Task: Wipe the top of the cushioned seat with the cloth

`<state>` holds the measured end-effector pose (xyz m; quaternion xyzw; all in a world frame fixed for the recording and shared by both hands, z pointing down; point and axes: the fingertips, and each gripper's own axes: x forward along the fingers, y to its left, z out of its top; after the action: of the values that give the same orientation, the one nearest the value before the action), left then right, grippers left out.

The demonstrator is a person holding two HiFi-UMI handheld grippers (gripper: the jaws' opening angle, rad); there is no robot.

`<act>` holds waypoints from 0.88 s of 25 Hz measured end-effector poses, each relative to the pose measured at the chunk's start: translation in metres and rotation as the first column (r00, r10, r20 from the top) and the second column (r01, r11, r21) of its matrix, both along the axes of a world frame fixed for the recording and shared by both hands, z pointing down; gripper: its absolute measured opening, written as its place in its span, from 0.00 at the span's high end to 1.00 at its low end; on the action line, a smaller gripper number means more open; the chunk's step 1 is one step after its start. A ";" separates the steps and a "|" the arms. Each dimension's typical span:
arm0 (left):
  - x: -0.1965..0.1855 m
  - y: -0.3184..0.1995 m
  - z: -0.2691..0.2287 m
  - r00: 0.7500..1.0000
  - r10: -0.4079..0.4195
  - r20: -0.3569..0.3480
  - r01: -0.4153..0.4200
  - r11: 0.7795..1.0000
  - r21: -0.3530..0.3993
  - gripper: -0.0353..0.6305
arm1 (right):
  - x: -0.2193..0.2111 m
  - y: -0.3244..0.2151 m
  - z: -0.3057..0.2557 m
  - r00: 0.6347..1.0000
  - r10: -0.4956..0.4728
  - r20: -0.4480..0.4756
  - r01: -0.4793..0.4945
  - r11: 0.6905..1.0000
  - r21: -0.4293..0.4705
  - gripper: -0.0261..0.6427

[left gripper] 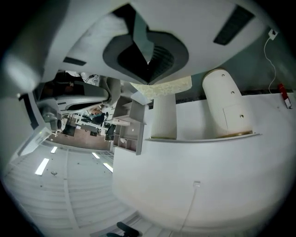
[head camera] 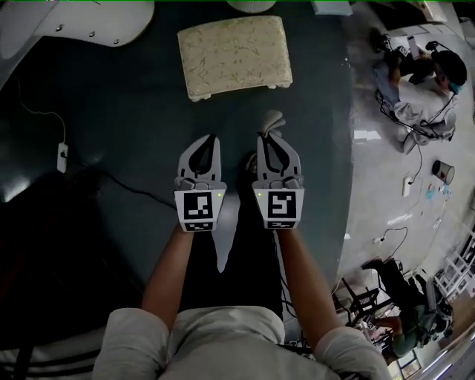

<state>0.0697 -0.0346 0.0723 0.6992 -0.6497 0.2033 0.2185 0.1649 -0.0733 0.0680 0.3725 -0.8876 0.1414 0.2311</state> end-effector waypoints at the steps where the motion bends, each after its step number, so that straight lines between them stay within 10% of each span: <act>1: -0.005 0.002 -0.014 1.000 -0.006 -0.007 0.006 1.000 0.003 0.93 | -0.003 0.001 -0.015 1.000 0.003 0.005 -0.003 1.000 0.008 0.92; 22: -0.010 0.126 -0.292 0.991 0.081 -0.110 -0.061 0.983 0.173 0.93 | 0.018 0.138 -0.320 0.982 0.171 0.074 -0.184 0.959 0.214 0.92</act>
<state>0.0598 0.0915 -0.2196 0.7486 -0.6253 0.1139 0.1887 0.1826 0.0647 -0.2525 0.4699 -0.8668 0.0724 0.1503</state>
